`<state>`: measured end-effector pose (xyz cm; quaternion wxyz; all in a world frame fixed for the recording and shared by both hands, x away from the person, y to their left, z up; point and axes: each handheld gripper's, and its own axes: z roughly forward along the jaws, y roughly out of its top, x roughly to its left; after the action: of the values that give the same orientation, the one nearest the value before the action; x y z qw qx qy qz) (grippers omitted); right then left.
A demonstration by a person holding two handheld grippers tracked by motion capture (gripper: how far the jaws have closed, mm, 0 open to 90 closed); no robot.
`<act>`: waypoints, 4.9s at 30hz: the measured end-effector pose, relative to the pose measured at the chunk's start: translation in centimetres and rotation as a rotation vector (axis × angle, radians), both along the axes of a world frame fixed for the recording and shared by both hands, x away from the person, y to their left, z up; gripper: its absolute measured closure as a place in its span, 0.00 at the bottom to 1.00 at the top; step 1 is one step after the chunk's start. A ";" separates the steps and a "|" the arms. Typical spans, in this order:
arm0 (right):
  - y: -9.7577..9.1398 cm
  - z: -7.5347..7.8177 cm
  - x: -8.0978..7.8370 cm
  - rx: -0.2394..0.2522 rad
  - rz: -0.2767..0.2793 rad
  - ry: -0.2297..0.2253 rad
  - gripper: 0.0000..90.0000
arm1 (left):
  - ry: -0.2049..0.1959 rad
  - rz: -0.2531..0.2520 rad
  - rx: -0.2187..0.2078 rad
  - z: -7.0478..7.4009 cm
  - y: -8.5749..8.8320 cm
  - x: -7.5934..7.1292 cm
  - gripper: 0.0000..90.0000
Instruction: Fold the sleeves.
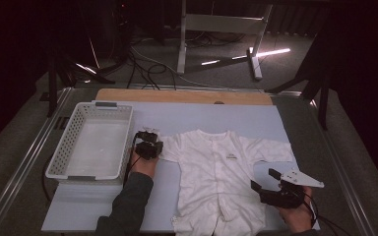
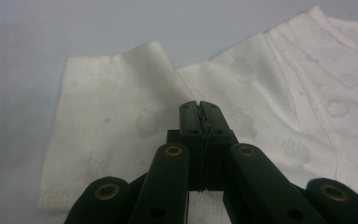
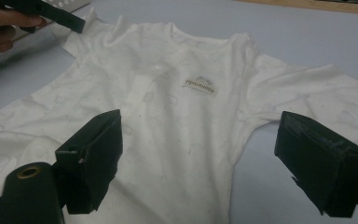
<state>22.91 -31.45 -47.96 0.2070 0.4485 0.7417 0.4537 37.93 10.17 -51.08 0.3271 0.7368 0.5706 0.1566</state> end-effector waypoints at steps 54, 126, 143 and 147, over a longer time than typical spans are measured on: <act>0.1 -0.1 0.0 -0.006 0.009 0.006 0.17 | -0.105 -0.197 -0.219 2.8 -5.4 -0.1 0.35; 0.0 -0.1 0.0 -0.003 0.014 0.003 0.17 | -0.083 -0.324 -0.338 4.8 -11.9 -0.1 0.97; -0.1 0.0 -0.1 -0.005 0.009 0.002 0.17 | -0.074 -0.455 -0.421 4.9 -15.0 -0.3 0.66; -0.1 0.0 -0.1 -0.003 0.008 0.003 0.17 | -0.087 -0.472 -0.433 5.3 -14.5 -0.5 0.55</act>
<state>22.84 -31.53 -47.96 0.2047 0.4461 0.7444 0.4527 37.48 -4.30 -45.75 0.5275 0.7548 0.3895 -0.0172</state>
